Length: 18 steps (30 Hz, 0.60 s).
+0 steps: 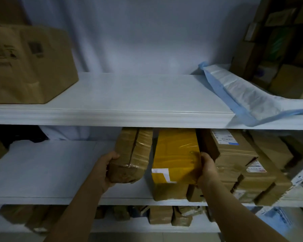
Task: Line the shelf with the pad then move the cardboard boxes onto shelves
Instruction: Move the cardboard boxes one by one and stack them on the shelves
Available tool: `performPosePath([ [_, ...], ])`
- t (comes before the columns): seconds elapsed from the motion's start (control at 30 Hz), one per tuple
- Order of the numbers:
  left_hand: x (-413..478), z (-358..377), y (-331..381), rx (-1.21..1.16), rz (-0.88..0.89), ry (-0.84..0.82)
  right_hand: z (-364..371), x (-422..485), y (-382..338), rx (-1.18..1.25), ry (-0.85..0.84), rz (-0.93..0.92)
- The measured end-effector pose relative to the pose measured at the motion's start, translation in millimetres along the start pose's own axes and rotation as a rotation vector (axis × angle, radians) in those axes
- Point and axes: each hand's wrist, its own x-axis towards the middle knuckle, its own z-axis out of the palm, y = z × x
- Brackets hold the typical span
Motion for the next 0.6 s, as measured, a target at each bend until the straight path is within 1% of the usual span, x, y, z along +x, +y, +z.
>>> performPosePath([
  [0.07,11.0,15.6,-8.4,0.008,-0.019,-0.019,-6.9,24.0,11.9,0.070,0.106,0.000],
  [0.13,19.8,28.5,-15.5,0.044,-0.034,-0.026,-14.1,62.0,29.5,0.099,0.142,0.007],
  [0.2,25.5,38.0,-18.6,0.072,-0.029,-0.047,-3.0,40.7,25.6,0.128,0.129,0.067],
  [0.27,28.9,44.5,-19.3,0.076,-0.035,-0.034,11.3,14.0,19.5,0.115,0.060,0.138],
  [0.33,32.6,49.3,-18.4,0.073,-0.017,-0.049,15.4,18.6,19.4,0.111,0.035,0.180],
  [0.43,37.7,60.0,-16.8,0.072,-0.010,-0.044,13.8,33.6,16.0,0.143,0.060,0.139],
  [0.53,38.7,78.2,-18.9,0.113,0.011,-0.101,14.6,44.8,9.3,0.131,0.133,0.097],
  [0.6,36.8,95.9,-23.4,0.156,0.023,-0.109,13.6,52.0,9.8,0.133,0.143,0.091],
])
